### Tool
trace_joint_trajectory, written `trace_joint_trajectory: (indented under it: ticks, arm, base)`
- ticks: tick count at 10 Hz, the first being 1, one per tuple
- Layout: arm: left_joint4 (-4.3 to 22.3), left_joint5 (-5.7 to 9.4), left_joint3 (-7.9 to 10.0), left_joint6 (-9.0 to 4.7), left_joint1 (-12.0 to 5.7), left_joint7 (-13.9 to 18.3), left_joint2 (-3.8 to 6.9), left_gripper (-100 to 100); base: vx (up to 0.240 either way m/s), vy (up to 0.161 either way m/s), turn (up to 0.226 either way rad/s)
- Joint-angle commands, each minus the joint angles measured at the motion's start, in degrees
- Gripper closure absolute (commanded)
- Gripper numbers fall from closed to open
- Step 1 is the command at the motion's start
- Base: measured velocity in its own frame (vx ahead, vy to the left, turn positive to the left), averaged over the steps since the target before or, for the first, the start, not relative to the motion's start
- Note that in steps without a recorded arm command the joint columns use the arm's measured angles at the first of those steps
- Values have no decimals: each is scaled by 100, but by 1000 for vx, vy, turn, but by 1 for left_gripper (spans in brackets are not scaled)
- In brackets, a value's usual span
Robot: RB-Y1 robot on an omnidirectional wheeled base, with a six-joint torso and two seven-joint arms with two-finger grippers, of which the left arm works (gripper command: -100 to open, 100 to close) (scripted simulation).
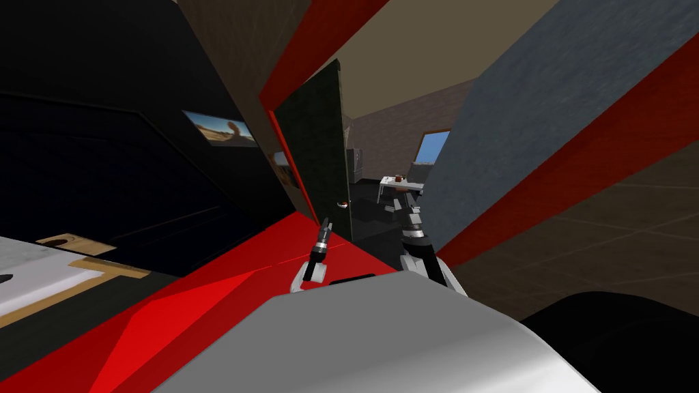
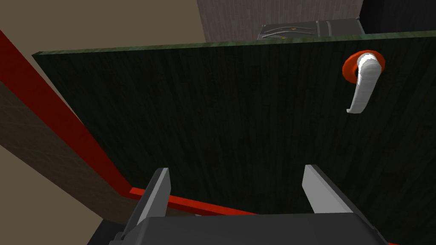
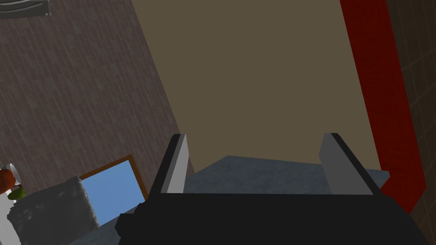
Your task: Push the door open
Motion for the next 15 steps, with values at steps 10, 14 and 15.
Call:
trace_joint_trajectory:
  ticks: [10,14,15]
  arm:
    - [1554,-180,-414,-301,-573,224,-43,-100]
    - [2145,-245,-566,-428,-786,303,-80,-100]
    - [2292,-262,-604,-459,-838,323,-90,-100]
  base:
    - [84,68,-26]
    - [92,76,-27]
    - [94,53,-28]
